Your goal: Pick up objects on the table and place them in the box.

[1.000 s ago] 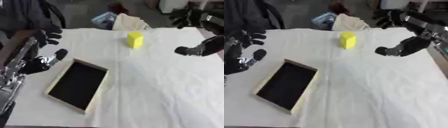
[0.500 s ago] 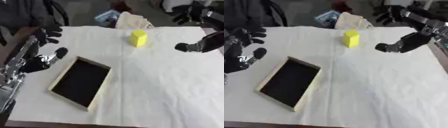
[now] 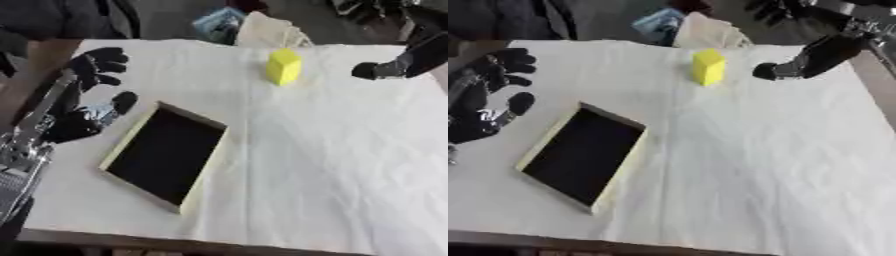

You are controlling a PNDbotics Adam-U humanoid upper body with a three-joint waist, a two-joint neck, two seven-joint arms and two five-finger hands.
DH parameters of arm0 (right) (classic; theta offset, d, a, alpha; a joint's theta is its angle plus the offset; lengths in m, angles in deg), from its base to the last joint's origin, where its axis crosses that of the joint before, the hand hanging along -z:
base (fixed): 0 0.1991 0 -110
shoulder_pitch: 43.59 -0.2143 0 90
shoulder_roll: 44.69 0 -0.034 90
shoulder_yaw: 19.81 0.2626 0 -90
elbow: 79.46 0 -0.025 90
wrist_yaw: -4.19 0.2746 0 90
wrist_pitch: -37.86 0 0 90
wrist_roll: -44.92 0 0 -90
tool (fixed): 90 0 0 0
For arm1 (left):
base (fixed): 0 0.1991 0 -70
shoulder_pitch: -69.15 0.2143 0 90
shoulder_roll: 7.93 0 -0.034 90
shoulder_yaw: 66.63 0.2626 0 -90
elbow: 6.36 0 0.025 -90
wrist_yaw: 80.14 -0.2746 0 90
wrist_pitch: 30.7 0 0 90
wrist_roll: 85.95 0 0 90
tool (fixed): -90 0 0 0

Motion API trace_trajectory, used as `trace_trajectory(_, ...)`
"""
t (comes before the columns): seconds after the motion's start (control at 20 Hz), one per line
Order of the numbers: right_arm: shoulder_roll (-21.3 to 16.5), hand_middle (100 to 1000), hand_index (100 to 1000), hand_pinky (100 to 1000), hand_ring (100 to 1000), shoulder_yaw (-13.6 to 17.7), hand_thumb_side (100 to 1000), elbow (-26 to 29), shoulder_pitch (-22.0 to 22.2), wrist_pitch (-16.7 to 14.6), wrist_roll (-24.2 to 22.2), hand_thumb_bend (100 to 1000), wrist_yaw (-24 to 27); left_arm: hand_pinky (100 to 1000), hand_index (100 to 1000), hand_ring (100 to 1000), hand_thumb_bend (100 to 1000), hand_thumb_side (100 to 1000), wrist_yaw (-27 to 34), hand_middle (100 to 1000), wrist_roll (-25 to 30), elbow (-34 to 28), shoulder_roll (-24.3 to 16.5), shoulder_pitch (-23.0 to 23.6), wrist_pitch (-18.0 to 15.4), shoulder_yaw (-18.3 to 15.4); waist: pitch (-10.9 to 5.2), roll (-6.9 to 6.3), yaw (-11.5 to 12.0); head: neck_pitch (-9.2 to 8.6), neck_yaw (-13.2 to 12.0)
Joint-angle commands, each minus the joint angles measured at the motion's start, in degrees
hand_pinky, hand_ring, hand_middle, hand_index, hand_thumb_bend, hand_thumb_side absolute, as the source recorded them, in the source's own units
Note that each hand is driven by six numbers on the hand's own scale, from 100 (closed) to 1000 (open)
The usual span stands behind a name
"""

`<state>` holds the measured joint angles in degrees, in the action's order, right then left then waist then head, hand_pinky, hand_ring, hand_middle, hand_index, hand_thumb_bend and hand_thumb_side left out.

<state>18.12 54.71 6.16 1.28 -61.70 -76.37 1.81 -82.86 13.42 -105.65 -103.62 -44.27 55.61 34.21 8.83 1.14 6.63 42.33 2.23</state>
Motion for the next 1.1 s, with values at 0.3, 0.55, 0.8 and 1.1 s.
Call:
trace_trajectory(0.3,2.0,888,985,850,876,2.2,249,-10.8,-7.7,-1.4,-7.5,515,-7.6,768,896,821,526,558,0.4,785,1.9,-0.7,0.2,-2.4,-0.1,0.8,0.16,0.98,1.4,0.27,2.1)
trace_trajectory(0.55,4.9,887,981,853,876,4.8,259,-18.0,-11.5,-1.6,-11.8,519,-12.1,768,897,821,523,564,0.5,784,3.1,-0.9,0.9,-3.2,-0.1,1.3,0.66,1.29,2.7,0.06,3.5)
trace_trajectory(0.8,7.6,883,979,852,876,7.3,264,-25.3,-14.7,-2.3,-12.7,513,-16.8,768,897,818,519,569,0.7,778,4.4,-1.3,1.7,-4.0,-0.2,1.7,1.34,1.28,4.0,-0.22,4.9)
trace_trajectory(1.1,9.5,885,984,846,876,10.1,272,-32.7,-16.5,-2.6,-11.6,507,-21.1,767,895,815,512,558,1.8,773,4.0,-2.4,3.3,-4.5,-1.0,1.6,2.54,0.92,5.6,-0.8,7.2)
